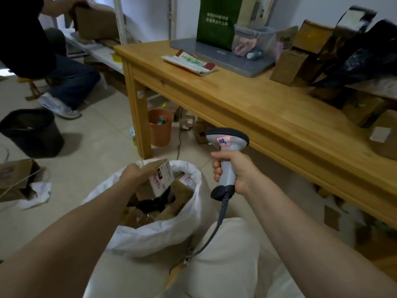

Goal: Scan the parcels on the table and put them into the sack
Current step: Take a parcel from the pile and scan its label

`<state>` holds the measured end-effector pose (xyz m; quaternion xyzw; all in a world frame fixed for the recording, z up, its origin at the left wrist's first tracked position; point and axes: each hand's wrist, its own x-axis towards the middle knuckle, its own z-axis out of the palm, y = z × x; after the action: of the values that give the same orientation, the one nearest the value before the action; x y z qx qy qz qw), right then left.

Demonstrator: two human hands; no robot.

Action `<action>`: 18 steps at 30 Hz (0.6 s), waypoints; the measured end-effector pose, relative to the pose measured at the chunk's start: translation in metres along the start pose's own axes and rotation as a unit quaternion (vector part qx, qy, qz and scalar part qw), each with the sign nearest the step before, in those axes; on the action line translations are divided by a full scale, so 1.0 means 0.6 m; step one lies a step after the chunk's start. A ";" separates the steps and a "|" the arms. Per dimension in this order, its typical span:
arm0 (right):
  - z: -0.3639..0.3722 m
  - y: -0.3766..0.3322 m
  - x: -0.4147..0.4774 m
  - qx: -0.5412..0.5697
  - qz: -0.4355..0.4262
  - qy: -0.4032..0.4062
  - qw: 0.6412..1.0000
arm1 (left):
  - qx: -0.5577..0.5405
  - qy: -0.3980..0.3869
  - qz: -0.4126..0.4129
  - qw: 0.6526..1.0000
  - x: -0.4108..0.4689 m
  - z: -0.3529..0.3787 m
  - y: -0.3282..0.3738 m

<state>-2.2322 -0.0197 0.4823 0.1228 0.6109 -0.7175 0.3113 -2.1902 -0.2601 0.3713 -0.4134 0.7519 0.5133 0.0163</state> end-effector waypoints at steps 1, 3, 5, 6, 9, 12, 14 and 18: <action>-0.003 0.001 0.005 0.003 0.004 0.000 1.000 | 0.010 -0.007 -0.008 1.000 0.005 0.006 -0.007; -0.011 0.001 0.015 0.013 0.009 0.003 1.000 | 0.019 -0.015 -0.013 1.000 0.011 0.017 -0.009; -0.021 0.000 0.018 0.010 0.006 0.017 1.000 | 0.053 -0.021 0.004 0.998 0.013 0.031 -0.001; -0.027 -0.002 0.018 0.007 0.002 0.027 1.000 | 0.064 -0.023 0.022 0.997 0.016 0.038 0.009; -0.049 -0.016 0.008 0.010 -0.015 0.051 0.999 | 0.082 -0.011 0.090 0.992 -0.002 0.070 0.069; -0.082 -0.038 -0.013 0.019 -0.038 0.071 0.997 | 0.100 -0.019 0.176 0.979 -0.037 0.115 0.146; -0.109 -0.055 -0.036 0.025 -0.061 0.083 0.994 | 0.121 -0.047 0.258 0.958 -0.069 0.152 0.198; -0.180 -0.088 -0.094 0.081 -0.122 0.135 0.980 | 0.143 -0.090 0.370 0.913 -0.162 0.240 0.297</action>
<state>-2.2418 0.1029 0.5320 0.1680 0.5977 -0.7739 0.1250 -2.2978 -0.0651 0.4824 -0.0508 0.9119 0.4044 -0.0486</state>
